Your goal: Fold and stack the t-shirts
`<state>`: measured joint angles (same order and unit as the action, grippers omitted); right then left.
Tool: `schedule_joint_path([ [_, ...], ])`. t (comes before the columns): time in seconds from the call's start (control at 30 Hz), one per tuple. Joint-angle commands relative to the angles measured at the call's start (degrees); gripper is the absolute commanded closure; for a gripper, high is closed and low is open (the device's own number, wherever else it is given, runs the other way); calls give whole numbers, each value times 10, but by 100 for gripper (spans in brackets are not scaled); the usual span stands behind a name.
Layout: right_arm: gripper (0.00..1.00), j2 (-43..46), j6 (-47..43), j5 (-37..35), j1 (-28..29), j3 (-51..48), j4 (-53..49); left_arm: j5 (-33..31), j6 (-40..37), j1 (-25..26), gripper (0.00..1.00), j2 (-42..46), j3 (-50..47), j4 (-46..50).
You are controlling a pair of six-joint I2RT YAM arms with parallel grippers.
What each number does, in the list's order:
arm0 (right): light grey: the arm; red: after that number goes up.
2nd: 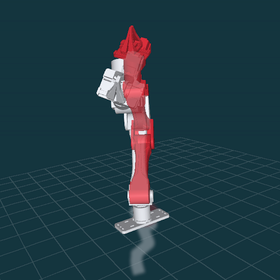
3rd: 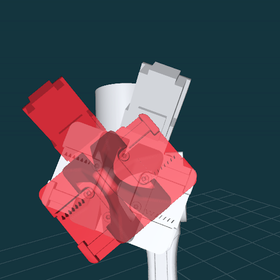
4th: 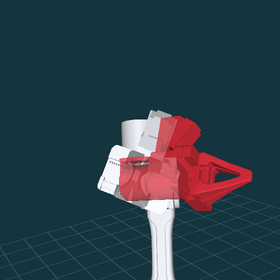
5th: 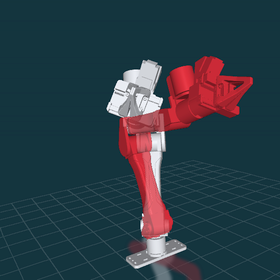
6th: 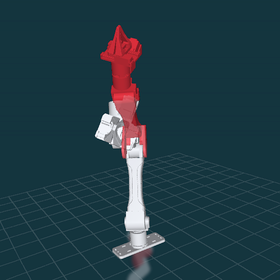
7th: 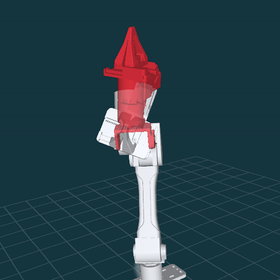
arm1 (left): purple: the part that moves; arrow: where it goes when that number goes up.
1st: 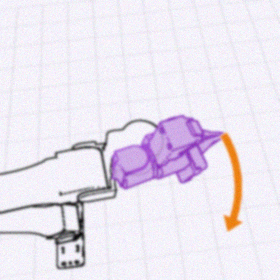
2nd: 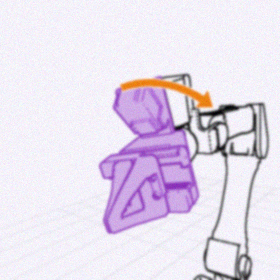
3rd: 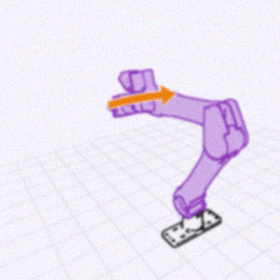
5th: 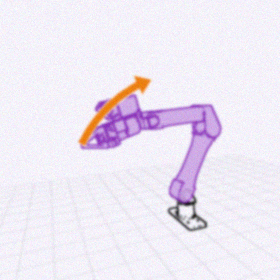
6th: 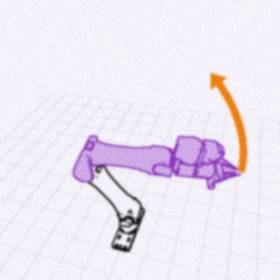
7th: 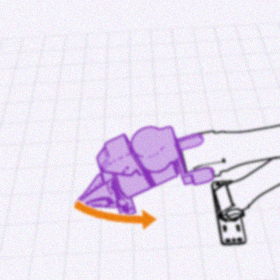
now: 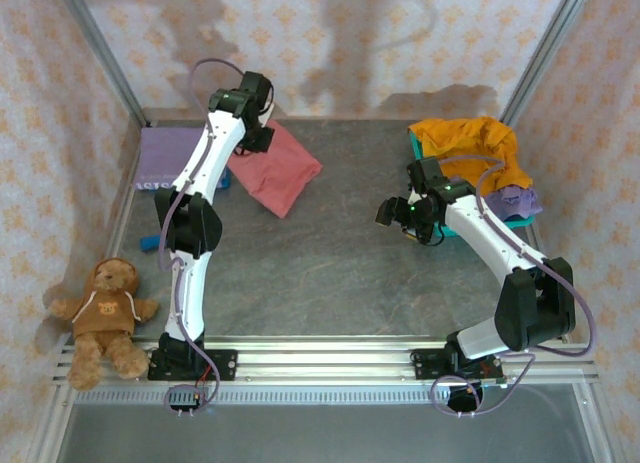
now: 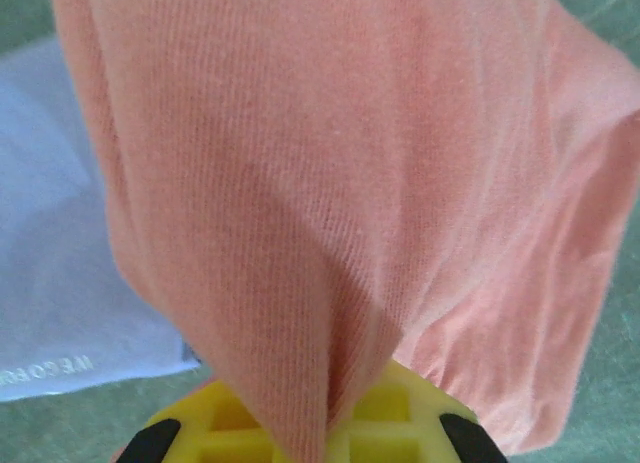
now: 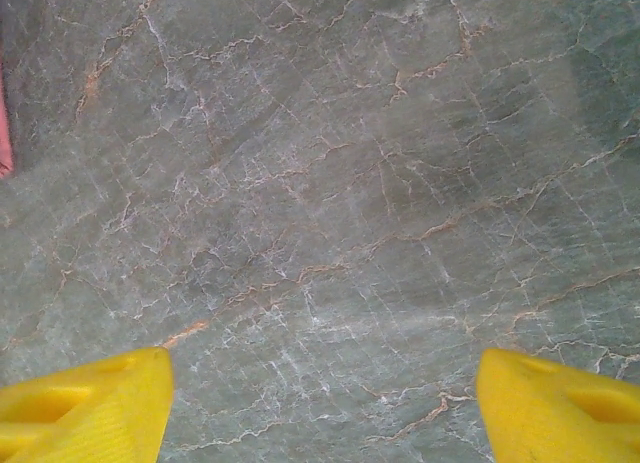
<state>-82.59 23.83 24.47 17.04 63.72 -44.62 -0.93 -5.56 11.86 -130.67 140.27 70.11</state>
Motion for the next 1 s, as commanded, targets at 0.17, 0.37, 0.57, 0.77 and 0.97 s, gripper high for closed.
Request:
schedule_joint_path([
  [0.17,18,13,-2,-7,-4,18,-12,-17,-37,-35,100,13,73,25],
  [0.37,16,13,2,-4,-3,15,-8,-3,-44,-44,100,39,89,11],
  [0.57,15,12,0,-7,-4,20,-13,14,-33,-74,100,49,122,20],
  [0.77,15,9,0,-7,-4,24,-15,36,-29,-100,100,67,122,13],
  [0.97,14,-3,1,-4,-4,33,-14,64,-24,-128,100,83,119,10],
])
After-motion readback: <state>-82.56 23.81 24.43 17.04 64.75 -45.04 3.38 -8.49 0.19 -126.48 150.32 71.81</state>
